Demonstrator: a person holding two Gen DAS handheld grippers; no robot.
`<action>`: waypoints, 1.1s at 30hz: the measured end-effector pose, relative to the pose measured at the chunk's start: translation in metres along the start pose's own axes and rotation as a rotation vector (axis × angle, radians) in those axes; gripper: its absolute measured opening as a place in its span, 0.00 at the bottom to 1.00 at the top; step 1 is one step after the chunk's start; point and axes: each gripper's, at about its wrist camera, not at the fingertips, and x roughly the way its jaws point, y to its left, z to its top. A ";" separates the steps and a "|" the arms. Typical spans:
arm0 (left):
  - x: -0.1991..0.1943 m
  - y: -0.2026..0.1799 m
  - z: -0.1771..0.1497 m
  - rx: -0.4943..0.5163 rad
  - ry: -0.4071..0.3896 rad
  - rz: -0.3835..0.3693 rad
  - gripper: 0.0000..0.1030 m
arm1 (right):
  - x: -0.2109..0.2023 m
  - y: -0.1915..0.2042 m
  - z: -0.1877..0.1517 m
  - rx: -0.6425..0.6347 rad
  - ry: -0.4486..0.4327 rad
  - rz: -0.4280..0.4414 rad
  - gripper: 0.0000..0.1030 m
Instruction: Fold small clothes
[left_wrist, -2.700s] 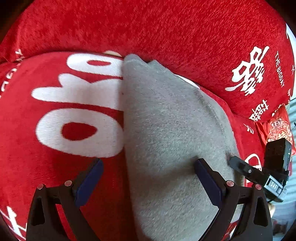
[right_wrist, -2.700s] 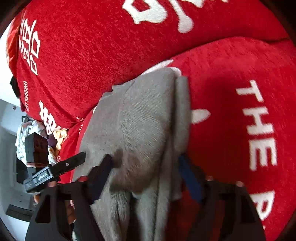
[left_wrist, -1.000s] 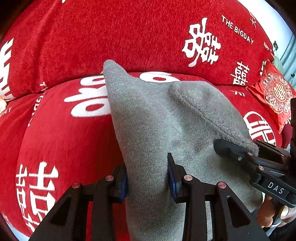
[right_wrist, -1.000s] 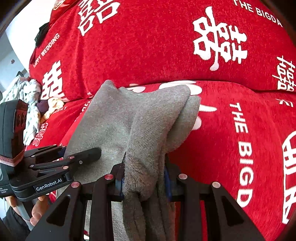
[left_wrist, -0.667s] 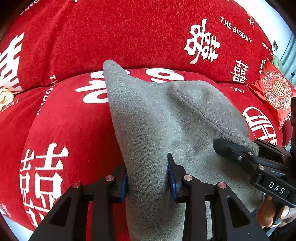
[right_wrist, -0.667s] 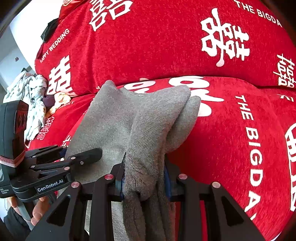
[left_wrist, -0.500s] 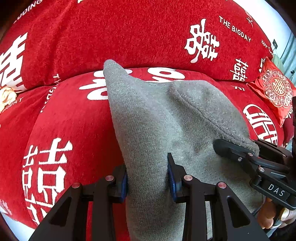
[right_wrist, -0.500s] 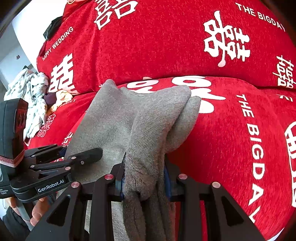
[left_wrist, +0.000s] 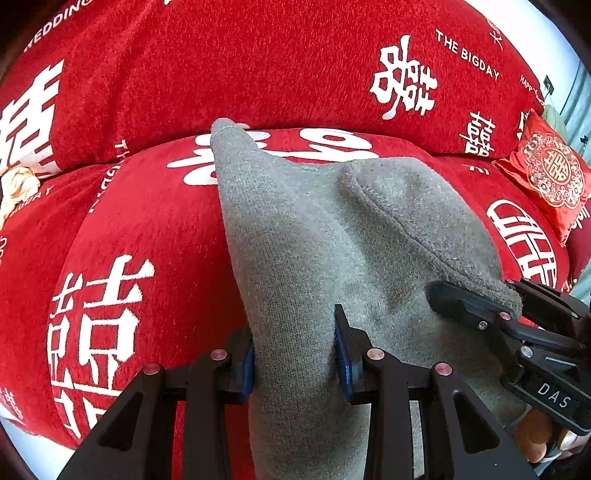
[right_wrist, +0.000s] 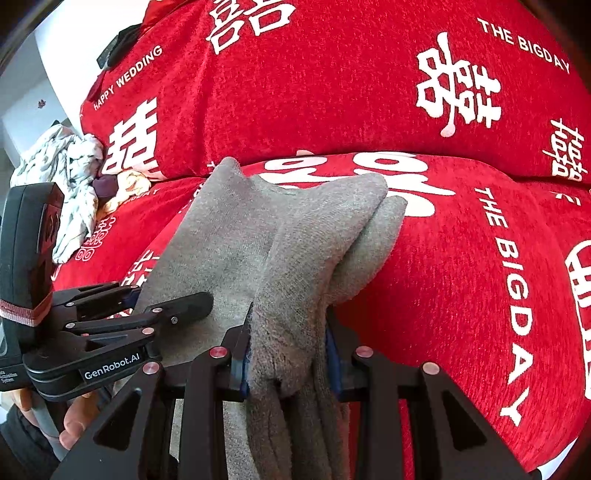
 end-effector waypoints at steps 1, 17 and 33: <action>0.001 0.000 -0.001 -0.001 0.000 0.001 0.35 | 0.001 -0.001 0.001 0.000 0.000 0.002 0.32; 0.014 0.009 -0.002 -0.027 0.022 -0.012 0.35 | 0.010 -0.008 -0.003 0.017 0.006 0.012 0.32; 0.024 0.020 -0.016 -0.048 -0.002 -0.036 0.52 | 0.031 -0.043 -0.018 0.100 0.044 0.047 0.33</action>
